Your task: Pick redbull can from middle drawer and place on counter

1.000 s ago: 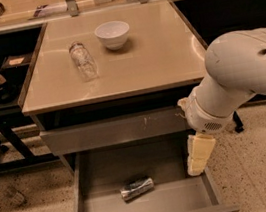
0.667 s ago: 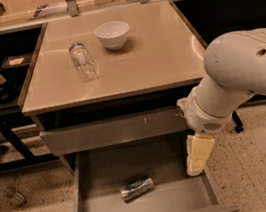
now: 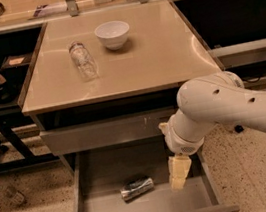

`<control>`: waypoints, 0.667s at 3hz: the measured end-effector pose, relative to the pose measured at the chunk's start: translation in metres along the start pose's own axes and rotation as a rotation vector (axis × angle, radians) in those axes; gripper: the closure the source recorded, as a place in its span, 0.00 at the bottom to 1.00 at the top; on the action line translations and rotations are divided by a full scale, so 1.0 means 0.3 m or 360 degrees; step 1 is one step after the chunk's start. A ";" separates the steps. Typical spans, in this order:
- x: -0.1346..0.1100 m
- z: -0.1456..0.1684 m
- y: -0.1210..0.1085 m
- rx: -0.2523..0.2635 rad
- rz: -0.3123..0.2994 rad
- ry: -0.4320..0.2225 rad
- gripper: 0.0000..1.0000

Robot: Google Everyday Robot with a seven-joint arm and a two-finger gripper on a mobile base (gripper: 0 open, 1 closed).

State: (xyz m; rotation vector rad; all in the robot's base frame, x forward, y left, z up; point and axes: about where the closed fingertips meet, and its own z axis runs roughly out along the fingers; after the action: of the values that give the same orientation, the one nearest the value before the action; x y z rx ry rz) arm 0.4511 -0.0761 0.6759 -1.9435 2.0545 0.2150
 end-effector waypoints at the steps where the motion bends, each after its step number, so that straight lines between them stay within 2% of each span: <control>1: 0.000 0.000 0.000 0.0000 0.0000 0.0000 0.00; 2: -0.020 0.051 0.012 -0.0006 -0.0010 -0.0033 0.00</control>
Offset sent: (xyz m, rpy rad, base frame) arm -0.0036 0.0327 -0.0415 0.0660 0.0041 0.0263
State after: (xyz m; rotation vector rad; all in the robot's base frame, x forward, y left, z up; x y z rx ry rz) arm 0.4497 -0.0655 0.6631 -1.9416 2.0360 0.2370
